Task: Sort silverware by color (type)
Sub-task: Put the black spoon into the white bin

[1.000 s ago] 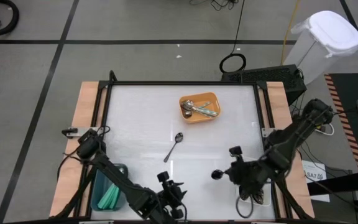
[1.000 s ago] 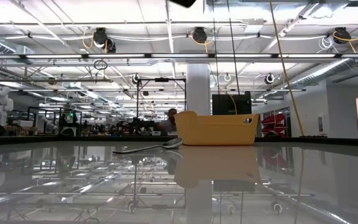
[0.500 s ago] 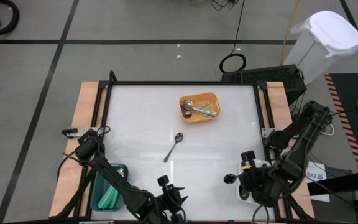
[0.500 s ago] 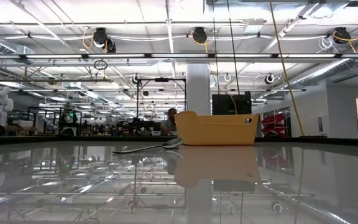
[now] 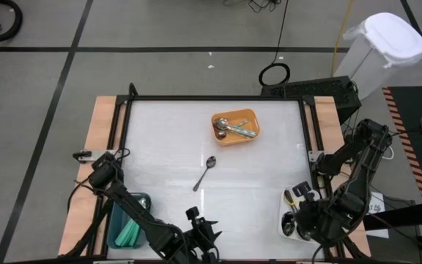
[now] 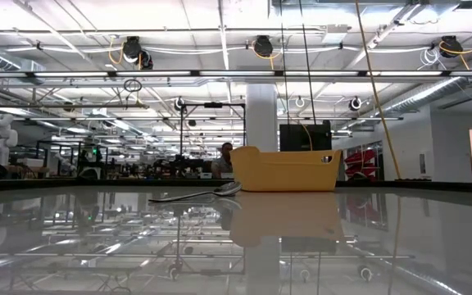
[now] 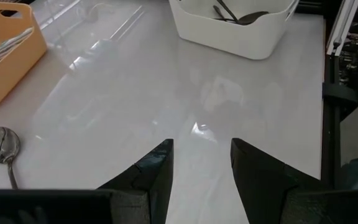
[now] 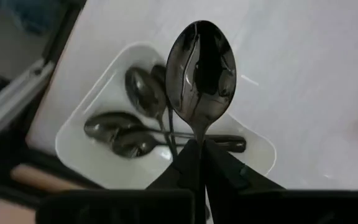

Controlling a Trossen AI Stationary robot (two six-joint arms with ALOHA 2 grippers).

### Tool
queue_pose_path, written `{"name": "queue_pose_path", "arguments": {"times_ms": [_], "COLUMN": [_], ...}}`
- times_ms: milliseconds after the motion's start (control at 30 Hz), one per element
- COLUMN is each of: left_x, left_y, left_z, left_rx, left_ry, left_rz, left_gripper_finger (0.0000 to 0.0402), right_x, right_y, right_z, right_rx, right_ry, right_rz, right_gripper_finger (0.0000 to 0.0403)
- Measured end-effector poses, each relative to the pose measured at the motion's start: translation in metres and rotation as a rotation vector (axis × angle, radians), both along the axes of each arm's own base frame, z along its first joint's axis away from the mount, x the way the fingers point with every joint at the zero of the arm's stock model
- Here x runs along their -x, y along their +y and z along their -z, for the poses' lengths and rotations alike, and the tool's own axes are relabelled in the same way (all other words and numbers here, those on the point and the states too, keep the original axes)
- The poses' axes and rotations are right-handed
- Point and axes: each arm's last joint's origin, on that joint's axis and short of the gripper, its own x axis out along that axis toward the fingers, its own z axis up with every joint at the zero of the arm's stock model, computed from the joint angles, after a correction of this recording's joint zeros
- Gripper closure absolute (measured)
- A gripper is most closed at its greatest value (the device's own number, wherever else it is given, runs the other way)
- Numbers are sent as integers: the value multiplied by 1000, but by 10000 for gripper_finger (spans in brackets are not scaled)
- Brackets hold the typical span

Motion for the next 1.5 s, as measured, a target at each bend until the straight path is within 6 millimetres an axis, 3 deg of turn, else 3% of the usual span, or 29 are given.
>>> {"name": "queue_pose_path", "arguments": {"times_ms": [733, 1500], "left_x": [2, 2], "left_y": [-3, -3], "left_z": [0, 0], "left_rx": [18, 18], "left_ry": [7, 7], "left_rz": [10, 11], "left_gripper_finger": [240, 240], "right_x": [15, 15], "right_y": [10, 11], "right_z": [4, 75], "right_rx": [90, 168], "right_ry": [50, 162], "right_rz": [-575, -578], "right_gripper_finger": [399, 399]}}
